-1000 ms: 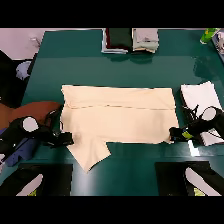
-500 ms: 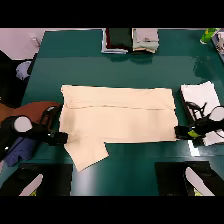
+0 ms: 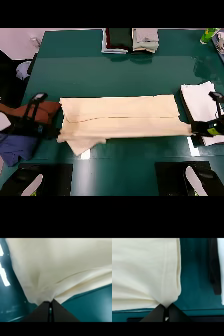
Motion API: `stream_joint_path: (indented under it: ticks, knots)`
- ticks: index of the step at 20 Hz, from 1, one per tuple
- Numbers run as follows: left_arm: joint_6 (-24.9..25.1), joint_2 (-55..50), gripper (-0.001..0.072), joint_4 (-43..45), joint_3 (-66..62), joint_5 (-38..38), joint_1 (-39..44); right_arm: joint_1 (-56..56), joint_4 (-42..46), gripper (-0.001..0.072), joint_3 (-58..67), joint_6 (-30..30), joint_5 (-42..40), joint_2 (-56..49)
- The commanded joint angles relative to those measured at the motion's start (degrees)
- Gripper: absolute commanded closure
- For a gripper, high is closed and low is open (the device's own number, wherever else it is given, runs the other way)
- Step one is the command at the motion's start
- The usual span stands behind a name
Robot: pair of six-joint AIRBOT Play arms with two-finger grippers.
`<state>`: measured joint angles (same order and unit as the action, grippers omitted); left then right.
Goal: Fold the shirts.
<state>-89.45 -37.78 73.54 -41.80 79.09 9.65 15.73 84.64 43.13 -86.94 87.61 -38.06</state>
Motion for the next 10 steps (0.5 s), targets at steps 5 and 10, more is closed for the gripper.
stream_joint_path:
  ticks: [5,10]
  knots:
    - [4.8,-23.6,0.068,5.7,-16.1,-16.8,-0.1,-4.9,0.4,0.0697,15.2,0.0,-9.5,-21.4]
    - [5.9,-35.6,0.068,7.8,-21.1,-23.4,-0.2,-8.4,0.1,0.0697,26.9,-3.2,-12.2,-39.2]
